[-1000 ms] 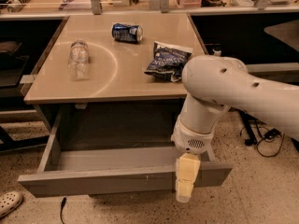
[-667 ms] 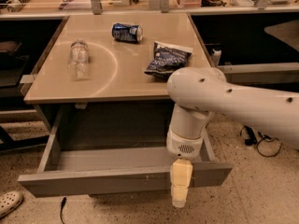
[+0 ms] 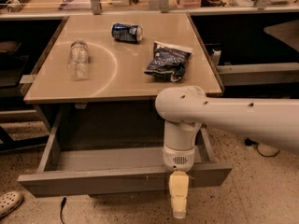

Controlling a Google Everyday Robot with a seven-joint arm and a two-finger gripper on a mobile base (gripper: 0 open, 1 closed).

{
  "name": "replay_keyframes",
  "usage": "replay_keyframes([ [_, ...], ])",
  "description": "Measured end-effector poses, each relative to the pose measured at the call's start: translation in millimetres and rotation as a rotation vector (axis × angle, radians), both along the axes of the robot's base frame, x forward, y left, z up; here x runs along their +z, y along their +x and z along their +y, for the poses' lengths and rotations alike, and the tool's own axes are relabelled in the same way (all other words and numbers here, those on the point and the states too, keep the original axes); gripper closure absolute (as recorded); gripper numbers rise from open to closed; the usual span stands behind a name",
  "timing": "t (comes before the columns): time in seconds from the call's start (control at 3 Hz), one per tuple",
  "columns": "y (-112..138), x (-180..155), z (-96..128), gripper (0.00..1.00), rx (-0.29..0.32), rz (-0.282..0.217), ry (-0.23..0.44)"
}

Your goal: Open top drawer

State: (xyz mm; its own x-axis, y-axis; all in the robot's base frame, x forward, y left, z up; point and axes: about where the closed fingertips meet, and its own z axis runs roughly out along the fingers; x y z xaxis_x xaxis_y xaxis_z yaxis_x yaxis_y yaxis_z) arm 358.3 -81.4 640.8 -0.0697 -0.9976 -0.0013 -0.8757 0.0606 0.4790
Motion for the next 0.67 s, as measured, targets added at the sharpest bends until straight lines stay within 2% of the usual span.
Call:
replay_keyframes([
  [0.33,-0.7,2.8,-0.5,0.00,0.001,0.003,-0.001],
  [0.67,-15.3,32.4,-17.0,0.00,0.003,-0.005,0.020],
])
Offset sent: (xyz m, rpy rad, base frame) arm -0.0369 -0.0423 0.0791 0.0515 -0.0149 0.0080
